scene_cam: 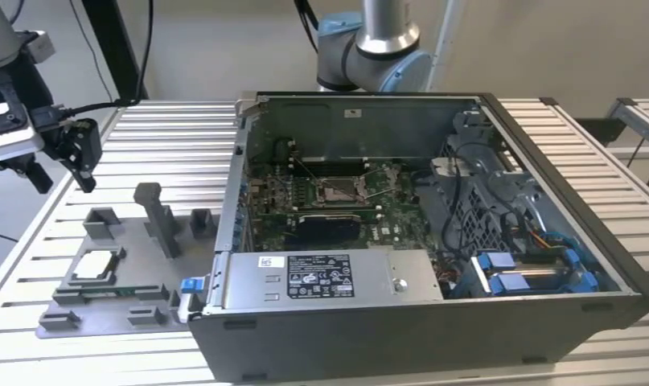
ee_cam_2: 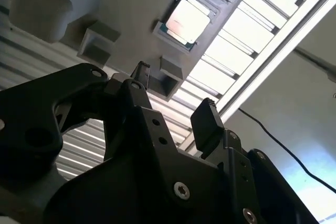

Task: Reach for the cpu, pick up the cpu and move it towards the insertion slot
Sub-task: 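Pick up the cpu and move it towards the insertion slot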

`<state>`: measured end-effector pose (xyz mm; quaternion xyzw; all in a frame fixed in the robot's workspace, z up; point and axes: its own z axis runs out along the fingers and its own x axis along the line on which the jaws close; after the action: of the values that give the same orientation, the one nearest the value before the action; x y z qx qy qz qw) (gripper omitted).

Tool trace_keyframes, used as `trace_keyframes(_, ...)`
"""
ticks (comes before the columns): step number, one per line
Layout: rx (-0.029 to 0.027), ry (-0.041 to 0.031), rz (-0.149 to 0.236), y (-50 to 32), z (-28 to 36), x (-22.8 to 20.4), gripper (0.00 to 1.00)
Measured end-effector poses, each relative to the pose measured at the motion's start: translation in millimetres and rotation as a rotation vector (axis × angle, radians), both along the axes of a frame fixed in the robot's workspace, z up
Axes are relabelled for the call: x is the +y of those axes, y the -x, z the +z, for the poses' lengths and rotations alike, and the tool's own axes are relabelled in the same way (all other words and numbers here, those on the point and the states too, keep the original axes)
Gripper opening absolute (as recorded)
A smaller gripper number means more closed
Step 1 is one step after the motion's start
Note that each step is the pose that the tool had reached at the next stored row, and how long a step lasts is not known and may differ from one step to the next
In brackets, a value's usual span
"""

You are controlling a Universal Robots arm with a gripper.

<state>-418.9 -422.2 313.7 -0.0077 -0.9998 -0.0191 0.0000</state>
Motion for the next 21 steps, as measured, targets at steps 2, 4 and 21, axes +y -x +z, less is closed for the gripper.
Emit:
trace_keyframes(2,-0.0001,0.0000,-0.001,0.0,-3.8,-1.2,1.00)
trace_keyframes(4,0.0001,0.0000,-0.001,0.1,-7.3,-3.6,1.00)
trace_keyframes(21,-0.0004,-0.0001,0.006,0.1,-38.3,-24.2,1.00)
